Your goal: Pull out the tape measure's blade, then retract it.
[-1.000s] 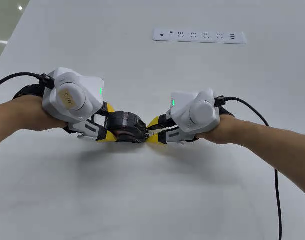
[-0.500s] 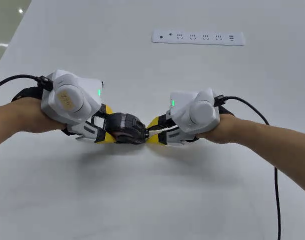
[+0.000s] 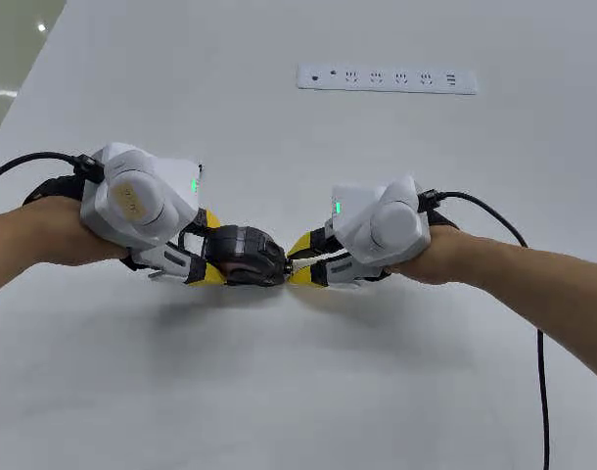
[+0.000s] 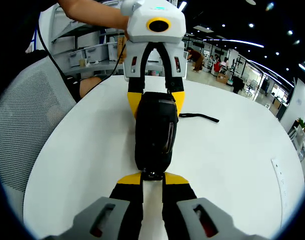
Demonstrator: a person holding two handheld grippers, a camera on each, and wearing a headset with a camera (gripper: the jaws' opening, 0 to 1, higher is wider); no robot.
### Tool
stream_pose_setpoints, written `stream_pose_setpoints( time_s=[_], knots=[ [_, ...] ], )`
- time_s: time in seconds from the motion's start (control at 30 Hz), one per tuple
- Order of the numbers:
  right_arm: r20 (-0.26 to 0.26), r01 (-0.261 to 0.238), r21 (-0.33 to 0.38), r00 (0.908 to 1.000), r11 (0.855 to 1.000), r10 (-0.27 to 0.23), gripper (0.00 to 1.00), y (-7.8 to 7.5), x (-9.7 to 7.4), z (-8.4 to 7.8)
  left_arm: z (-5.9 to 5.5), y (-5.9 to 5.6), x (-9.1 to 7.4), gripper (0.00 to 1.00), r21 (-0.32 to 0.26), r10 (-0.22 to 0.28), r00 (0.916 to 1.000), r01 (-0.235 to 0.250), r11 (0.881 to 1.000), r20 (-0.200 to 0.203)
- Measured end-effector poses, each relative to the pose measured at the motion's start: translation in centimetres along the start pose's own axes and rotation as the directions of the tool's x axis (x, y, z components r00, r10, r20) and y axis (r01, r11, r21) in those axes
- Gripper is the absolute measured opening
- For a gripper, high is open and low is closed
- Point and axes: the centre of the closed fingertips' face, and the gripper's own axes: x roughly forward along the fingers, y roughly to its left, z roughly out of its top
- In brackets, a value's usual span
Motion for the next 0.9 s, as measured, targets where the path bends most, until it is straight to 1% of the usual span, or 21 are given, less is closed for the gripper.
stream_pose_setpoints(
  time_s=[0.4, 0.9],
  knots=[
    [-0.005, 0.005, -0.007, 1.0000, 1.000, -0.005, 0.12, 0.0, -0.6, -0.3, 0.0, 0.0, -0.1, 0.26, -0.002, -0.002, 1.0000, 0.002, 1.000, 0.000],
    [-0.010, -0.001, 0.003, 0.9999, 1.000, 0.001, 0.12, 0.1, -1.1, -0.6, -0.1, 0.1, -0.1, 0.26, -0.001, -0.002, 1.0000, 0.002, 1.000, -0.002]
  ],
)
